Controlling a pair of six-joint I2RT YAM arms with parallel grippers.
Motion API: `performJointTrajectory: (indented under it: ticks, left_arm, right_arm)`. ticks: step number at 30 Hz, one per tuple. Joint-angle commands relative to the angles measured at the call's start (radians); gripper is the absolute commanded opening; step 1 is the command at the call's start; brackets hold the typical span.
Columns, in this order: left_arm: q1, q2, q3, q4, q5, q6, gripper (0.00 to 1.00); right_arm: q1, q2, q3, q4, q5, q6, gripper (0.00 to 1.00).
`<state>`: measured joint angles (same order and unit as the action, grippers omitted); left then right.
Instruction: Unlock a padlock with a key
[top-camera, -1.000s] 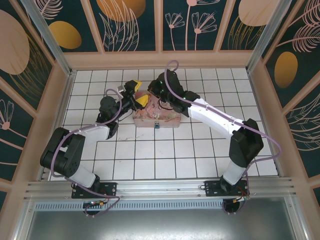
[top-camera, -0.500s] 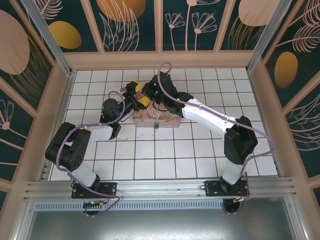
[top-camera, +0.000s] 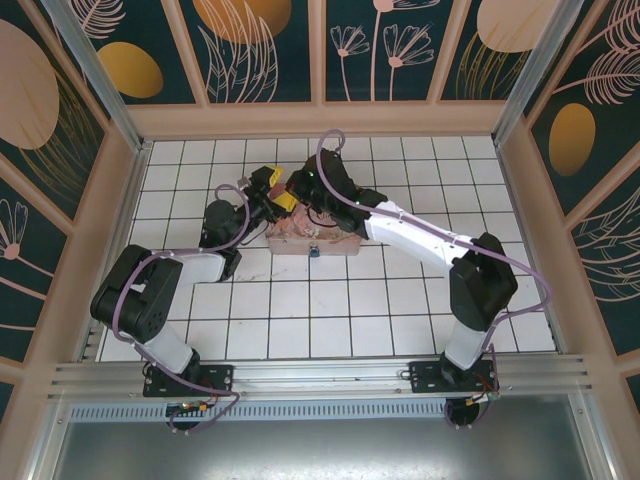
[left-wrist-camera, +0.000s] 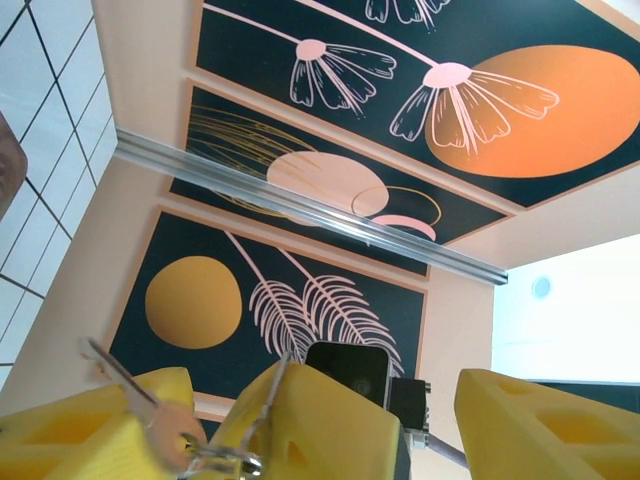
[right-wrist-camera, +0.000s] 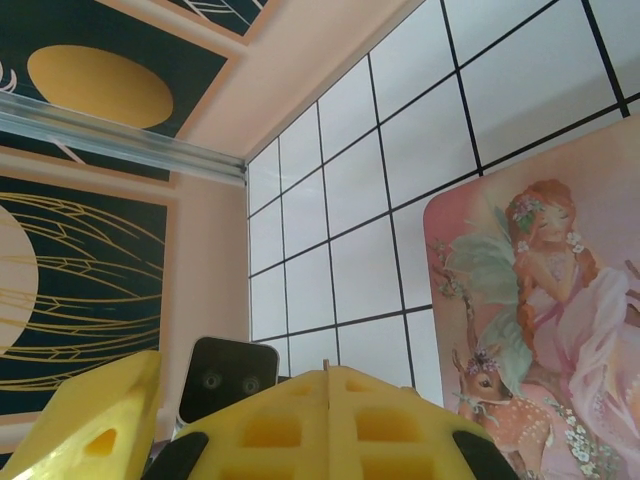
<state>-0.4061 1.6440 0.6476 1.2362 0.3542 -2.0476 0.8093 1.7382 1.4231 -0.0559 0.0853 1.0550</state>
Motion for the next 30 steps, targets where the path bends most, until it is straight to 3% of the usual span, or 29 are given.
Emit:
performJointTrajectory:
  ticks: [1,14,24,30]
  left_arm:
    - [-0.003,-0.004,-0.007,0.017,-0.012,0.033,0.70]
    - [-0.003,0.002,-0.014,-0.003,-0.021,0.064,0.60]
    - [-0.003,0.000,-0.008,-0.022,-0.023,0.087,0.61]
    - [-0.003,-0.001,-0.005,-0.038,-0.026,0.102,0.56]
  right_arm:
    - [-0.010,-0.053,-0.024,0.027,0.023,0.013,0.00]
    - [-0.014,-0.078,-0.063,0.033,0.023,0.017,0.00]
    - [-0.025,-0.100,-0.088,0.039,0.025,0.022,0.00]
    - [-0.025,-0.103,-0.100,0.048,0.022,0.024,0.00]
